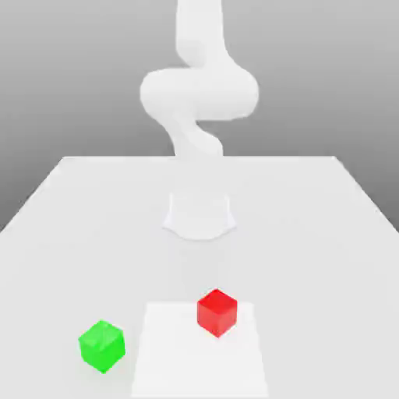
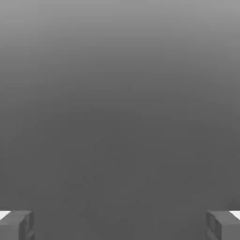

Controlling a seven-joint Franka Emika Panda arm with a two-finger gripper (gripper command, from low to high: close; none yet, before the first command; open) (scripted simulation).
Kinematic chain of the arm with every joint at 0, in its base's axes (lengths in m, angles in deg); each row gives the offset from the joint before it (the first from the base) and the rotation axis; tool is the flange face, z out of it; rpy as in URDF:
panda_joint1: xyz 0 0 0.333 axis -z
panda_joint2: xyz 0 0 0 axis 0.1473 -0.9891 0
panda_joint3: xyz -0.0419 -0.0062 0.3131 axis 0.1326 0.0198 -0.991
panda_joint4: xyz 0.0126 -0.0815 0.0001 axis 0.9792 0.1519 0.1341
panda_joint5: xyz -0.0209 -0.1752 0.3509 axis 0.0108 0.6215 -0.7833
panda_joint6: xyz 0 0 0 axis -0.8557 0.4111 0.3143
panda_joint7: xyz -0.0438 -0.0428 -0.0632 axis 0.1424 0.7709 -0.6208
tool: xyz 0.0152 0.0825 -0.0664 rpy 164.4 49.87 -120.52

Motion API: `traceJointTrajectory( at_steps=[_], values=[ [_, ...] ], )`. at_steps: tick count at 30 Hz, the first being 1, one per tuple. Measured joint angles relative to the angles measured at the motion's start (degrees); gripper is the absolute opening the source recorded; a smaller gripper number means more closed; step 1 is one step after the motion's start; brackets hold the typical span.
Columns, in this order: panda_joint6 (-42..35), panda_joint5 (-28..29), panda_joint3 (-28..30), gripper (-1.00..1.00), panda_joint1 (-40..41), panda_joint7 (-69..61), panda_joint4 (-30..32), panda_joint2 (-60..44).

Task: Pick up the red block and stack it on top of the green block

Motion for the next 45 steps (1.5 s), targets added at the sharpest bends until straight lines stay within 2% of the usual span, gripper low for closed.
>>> traceJointTrajectory(
  at_steps=[10, 17, 22, 27, 28, 35, 41, 45],
  values=[
    [13.2, 0.5, -9.2, 0.0, 6.5, 22.3, 15.3, -19.3],
    [24.6, -1.7, -12.3, 0.0, 7.8, 38.6, 27.1, -35.8],
    [31.6, 2.7, -11.1, 0.0, 7.7, 44.8, 27.8, -44.8],
    [37.9, 10.2, -5.1, 0.0, 3.5, 50.3, 26.8, -52.5],
    [39.0, 11.1, -3.7, -1.0, 2.4, 50.9, 26.7, -53.8],
    [39.3, 11.3, -3.5, -1.0, 2.2, 51.0, 26.7, -53.9],
    [32.5, 3.1, -8.3, -1.0, 4.8, 45.2, 27.7, -45.8],
    [27.7, -1.1, -8.7, -1.0, 4.0, 42.0, 28.8, -40.0]
  ],
)
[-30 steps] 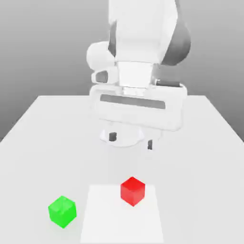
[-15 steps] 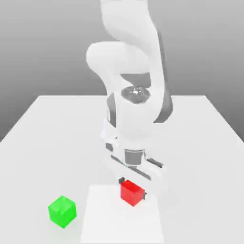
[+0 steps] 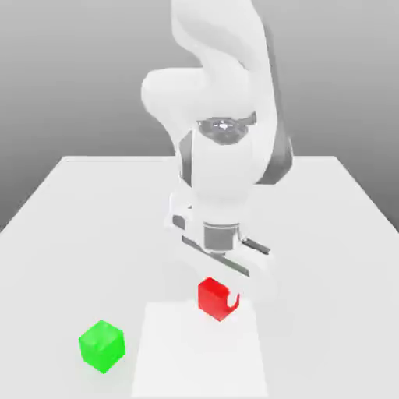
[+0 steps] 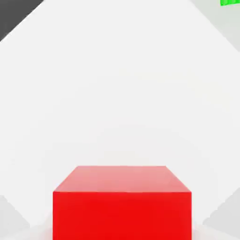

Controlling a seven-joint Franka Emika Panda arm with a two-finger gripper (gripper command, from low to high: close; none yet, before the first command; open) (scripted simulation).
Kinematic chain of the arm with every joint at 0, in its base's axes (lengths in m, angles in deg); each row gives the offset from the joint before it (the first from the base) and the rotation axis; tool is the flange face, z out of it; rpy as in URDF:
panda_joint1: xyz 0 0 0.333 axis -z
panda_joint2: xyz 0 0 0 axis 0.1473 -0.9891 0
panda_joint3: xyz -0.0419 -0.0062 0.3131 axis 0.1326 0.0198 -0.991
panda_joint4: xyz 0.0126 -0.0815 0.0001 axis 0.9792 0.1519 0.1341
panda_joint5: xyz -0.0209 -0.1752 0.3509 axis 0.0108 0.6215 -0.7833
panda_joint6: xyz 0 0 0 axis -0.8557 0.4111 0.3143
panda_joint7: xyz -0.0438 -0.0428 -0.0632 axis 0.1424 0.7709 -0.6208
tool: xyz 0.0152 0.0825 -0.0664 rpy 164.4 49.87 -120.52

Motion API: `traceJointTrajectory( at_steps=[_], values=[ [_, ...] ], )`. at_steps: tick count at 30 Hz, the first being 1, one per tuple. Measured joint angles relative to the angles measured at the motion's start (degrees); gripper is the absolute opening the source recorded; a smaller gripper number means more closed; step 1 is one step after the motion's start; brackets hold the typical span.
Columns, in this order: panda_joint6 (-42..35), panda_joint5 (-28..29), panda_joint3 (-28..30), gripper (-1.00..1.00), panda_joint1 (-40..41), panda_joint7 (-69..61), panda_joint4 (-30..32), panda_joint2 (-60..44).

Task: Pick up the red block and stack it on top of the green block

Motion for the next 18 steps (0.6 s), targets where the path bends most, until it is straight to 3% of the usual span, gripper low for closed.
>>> traceJointTrajectory(
  at_steps=[9, 14, 15, 18],
  values=[
    [-10.8, 0.7, 8.7, -1.0, 15.5, 8.9, -13.7, -3.0],
    [-4.6, 1.9, 9.6, -1.0, 17.0, 10.9, -15.9, -11.4],
    [-2.8, 2.0, 9.7, 1.0, 16.9, 11.0, -16.0, -13.3],
    [-2.8, 2.0, 9.7, 1.0, 16.9, 11.0, -16.0, -13.3]
  ],
)
